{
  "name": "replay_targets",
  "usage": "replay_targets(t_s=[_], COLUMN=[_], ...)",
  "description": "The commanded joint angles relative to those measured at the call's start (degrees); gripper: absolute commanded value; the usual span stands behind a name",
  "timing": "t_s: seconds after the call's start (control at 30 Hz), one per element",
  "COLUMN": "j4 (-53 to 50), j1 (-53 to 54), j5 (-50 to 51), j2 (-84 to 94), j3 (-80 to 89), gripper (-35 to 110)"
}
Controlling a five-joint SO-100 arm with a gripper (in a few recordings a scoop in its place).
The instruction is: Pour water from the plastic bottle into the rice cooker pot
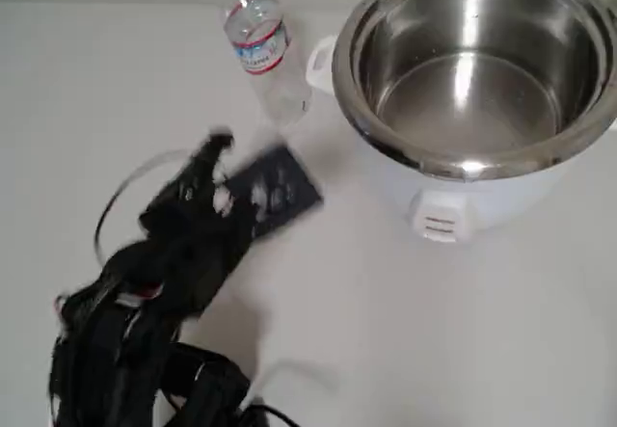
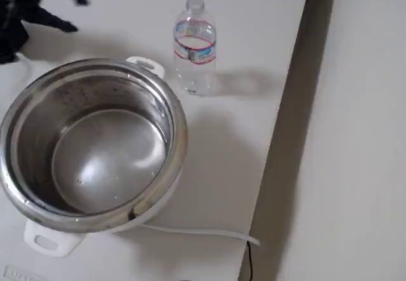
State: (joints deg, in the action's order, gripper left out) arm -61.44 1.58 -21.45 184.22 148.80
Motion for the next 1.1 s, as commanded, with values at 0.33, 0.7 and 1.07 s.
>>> replay_targets(t_s=[0.33, 0.7, 1.07], j4=[-14.77, -14.24, -14.24], j1=[5.80, 6.24, 6.24], j5=[10.20, 10.20, 10.20], j2=[4.22, 4.13, 4.13], j3=[17.75, 21.18, 21.09], gripper=[0, 0, 0])
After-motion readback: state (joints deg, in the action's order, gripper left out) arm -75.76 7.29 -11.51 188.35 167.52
